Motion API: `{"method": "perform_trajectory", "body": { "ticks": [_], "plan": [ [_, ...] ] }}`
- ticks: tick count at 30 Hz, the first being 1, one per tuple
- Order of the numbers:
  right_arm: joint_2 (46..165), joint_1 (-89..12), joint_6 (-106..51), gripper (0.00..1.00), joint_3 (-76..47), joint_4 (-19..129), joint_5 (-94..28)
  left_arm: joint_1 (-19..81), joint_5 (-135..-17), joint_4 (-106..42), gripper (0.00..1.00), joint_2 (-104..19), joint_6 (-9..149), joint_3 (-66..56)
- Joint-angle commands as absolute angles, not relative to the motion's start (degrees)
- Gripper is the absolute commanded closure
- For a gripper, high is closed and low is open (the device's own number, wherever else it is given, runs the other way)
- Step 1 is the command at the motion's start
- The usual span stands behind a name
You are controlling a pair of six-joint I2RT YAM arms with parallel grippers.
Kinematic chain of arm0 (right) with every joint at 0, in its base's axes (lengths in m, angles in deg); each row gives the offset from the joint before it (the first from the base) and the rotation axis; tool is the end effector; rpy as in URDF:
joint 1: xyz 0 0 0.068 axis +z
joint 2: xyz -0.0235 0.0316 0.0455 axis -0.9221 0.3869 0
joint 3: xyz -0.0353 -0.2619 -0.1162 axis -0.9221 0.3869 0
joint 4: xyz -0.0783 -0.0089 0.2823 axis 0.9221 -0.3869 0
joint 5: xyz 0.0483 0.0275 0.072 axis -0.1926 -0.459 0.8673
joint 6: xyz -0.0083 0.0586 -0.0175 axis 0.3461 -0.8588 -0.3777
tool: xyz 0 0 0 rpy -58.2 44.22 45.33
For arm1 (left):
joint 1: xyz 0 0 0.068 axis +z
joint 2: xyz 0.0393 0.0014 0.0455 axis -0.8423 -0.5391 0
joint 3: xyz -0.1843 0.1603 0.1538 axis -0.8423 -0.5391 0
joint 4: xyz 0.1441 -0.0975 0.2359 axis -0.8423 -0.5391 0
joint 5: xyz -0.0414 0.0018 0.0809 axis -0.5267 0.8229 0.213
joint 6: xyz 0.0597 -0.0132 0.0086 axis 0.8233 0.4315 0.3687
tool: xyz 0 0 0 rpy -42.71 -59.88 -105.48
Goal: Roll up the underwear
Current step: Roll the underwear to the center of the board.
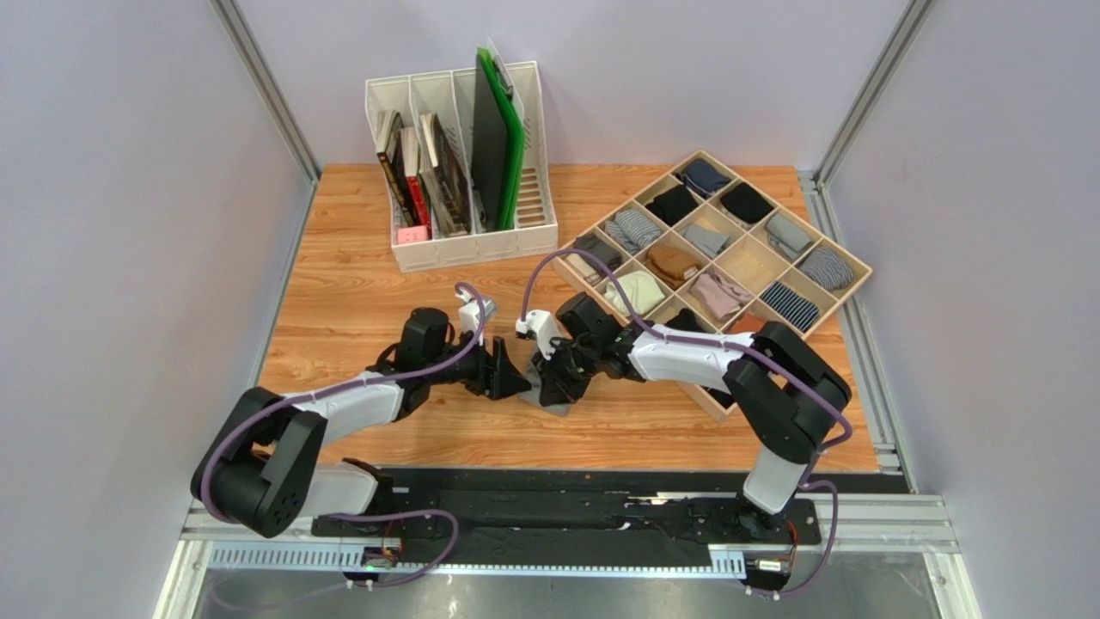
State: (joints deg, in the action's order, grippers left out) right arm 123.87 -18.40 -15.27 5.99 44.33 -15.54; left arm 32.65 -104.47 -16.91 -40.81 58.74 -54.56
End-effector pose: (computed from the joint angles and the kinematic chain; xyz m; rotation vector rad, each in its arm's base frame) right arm 0.2305 0.2936 0.1428 -1.3541 2.2505 0.8417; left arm 0.2197 -0.1319 0.1387 0.4230 2.2350 -1.1550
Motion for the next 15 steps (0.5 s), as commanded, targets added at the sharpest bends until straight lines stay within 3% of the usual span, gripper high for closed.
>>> {"method": "perform_trajectory", "body": {
  "ticks": [1, 15],
  "plan": [
    [126.34, -19.51, -16.86, 1.00, 4.35, 41.16, -11.47, 32.24, -106.85, -12.27, 0.29, -41.70, 60.23, -54.68],
    [129.68, -23.38, -18.00, 1.00, 1.98, 40.20, -5.67, 27.67, -106.41, -11.91, 0.45, -45.74, 61.64, -52.39]
  ]
}}
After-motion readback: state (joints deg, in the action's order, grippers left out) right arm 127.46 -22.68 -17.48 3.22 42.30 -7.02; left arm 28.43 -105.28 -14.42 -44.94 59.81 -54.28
